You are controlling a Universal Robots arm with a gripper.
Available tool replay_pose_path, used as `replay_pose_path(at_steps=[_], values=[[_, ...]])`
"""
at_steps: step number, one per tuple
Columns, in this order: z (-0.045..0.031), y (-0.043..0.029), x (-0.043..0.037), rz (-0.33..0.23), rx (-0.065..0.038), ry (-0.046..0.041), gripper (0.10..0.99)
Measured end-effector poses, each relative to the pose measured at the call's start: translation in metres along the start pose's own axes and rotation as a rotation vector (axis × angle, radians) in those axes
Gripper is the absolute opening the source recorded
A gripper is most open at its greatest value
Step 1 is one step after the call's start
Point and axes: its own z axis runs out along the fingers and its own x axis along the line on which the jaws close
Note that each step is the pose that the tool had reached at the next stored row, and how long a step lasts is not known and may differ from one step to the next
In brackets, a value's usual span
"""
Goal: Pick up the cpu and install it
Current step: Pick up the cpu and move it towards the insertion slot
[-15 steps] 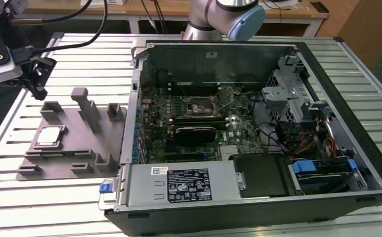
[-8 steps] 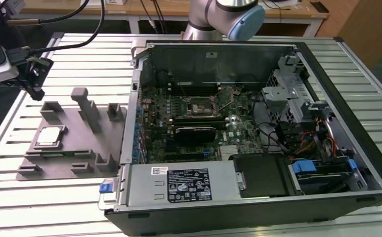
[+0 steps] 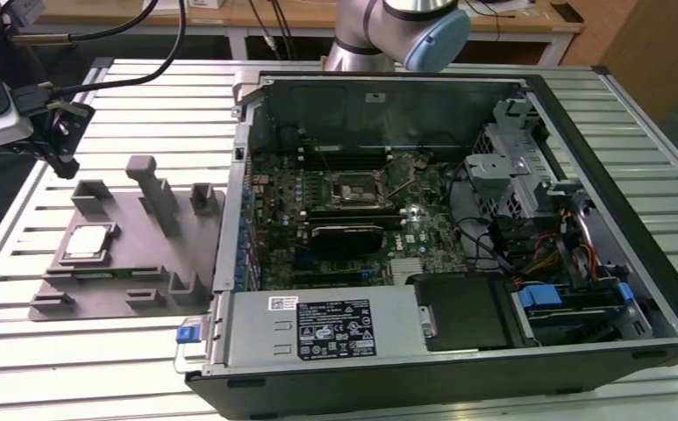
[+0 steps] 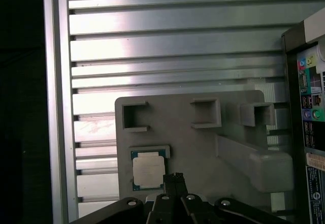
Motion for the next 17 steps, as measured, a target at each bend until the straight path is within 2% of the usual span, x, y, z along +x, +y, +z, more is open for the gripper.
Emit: replay_pose_path(at_steps=[6,17], values=[[0.0001,0.0000,0.0004,0.000,0.000,0.0000,0.106],[0.0062,-0.0017,0.0140,0.000,0.000,-0.0003,0.106]])
